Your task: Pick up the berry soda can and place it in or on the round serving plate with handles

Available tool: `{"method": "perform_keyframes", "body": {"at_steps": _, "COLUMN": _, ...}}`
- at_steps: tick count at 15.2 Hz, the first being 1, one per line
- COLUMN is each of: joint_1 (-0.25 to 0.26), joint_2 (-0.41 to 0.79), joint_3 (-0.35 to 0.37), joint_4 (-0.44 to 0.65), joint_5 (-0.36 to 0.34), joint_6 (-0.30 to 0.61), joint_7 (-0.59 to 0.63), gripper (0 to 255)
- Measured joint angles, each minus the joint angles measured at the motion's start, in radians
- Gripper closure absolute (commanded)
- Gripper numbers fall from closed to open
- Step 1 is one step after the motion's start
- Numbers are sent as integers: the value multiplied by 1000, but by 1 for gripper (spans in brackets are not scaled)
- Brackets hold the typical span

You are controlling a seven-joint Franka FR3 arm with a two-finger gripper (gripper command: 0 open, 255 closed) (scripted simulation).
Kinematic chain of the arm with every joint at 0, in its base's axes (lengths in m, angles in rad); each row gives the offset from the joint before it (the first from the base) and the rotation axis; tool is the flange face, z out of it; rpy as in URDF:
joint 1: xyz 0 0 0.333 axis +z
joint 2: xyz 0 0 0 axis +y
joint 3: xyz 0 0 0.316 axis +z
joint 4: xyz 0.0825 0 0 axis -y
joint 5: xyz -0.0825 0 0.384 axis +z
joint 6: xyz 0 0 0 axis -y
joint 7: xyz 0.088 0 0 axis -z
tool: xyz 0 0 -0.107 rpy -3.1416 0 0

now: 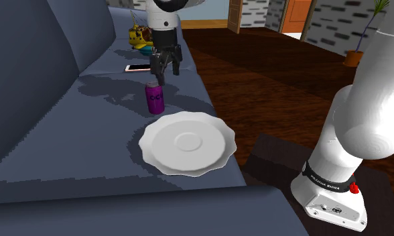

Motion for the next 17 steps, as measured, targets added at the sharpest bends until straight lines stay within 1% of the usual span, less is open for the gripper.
{"method": "perform_keyframes", "body": {"at_steps": 1, "joint_1": 4, "joint_2": 31, "joint_3": 4, "joint_4": 29, "joint_5": -1, "joint_6": 5, "joint_7": 8, "gripper": 0}}
{"method": "perform_keyframes", "body": {"at_steps": 4, "joint_1": 14, "joint_2": 150, "joint_3": 12, "joint_4": 167, "joint_5": -7, "joint_6": -5, "joint_7": 27, "gripper": 0}}
{"method": "perform_keyframes", "body": {"at_steps": 5, "joint_1": 16, "joint_2": 168, "joint_3": 13, "joint_4": 180, "joint_5": -9, "joint_6": 1, "joint_7": 31, "gripper": 0}}
{"method": "perform_keyframes", "body": {"at_steps": 12, "joint_1": 16, "joint_2": 194, "joint_3": 12, "joint_4": 128, "joint_5": -11, "joint_6": 81, "joint_7": 32, "gripper": 0}}
{"method": "perform_keyframes", "body": {"at_steps": 17, "joint_1": 15, "joint_2": 197, "joint_3": 12, "joint_4": 121, "joint_5": -11, "joint_6": 91, "joint_7": 32, "gripper": 0}}
